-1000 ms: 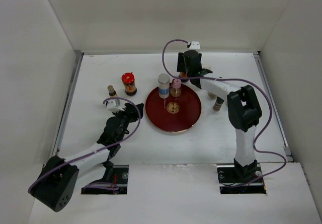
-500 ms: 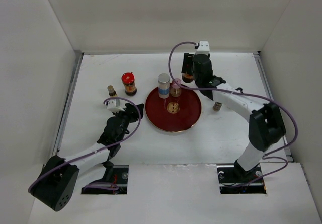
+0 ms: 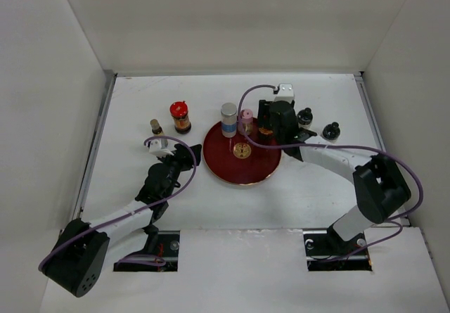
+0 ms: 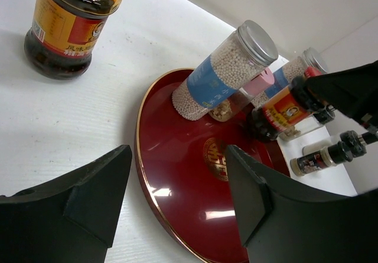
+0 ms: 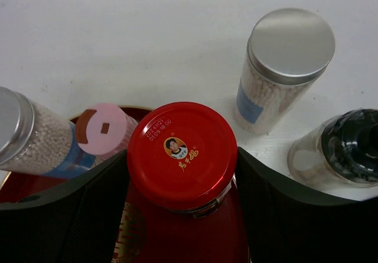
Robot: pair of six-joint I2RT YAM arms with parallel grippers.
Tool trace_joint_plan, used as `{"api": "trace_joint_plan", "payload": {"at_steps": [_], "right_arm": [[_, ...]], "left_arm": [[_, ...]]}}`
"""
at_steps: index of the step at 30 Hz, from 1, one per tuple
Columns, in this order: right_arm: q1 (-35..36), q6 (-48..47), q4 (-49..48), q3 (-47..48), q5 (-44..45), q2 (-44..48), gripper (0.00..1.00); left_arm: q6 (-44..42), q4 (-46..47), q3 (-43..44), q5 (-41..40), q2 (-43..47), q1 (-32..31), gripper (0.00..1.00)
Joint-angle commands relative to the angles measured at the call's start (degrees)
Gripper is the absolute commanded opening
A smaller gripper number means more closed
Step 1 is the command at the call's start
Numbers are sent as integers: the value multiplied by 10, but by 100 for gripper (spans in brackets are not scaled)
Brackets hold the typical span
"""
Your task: Organize the condiment bottles
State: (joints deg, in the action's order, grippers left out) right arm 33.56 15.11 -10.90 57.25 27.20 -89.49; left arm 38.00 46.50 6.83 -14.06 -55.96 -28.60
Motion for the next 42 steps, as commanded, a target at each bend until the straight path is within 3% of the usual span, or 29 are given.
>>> {"api": "trace_joint_plan", "payload": {"at_steps": [1, 8, 15, 19, 25, 29, 34, 42], "right_arm": [[11, 22, -105, 21, 13, 8, 50], [13, 21, -121, 17, 19, -21, 54], [13, 25, -119, 7, 17, -9, 81], [12, 22, -110, 8, 9, 33, 88], [-51, 21, -71, 33, 13, 48, 83], [-94, 18, -8, 87, 10, 5, 87], [-112, 2, 25, 145, 1, -59, 93], [-123, 3, 39, 199, -9, -141, 90]], "left_arm": [[8, 22, 16, 11, 12, 3, 64], [9, 22, 16, 11, 10, 3, 64], [10, 22, 15, 12, 13, 4, 64], [10, 24, 16, 11, 5, 4, 65], [10, 22, 17, 10, 7, 3, 66], [10, 25, 17, 11, 3, 1, 67], [10, 25, 17, 11, -2, 4, 67], [11, 27, 18, 12, -7, 3, 67]]}}
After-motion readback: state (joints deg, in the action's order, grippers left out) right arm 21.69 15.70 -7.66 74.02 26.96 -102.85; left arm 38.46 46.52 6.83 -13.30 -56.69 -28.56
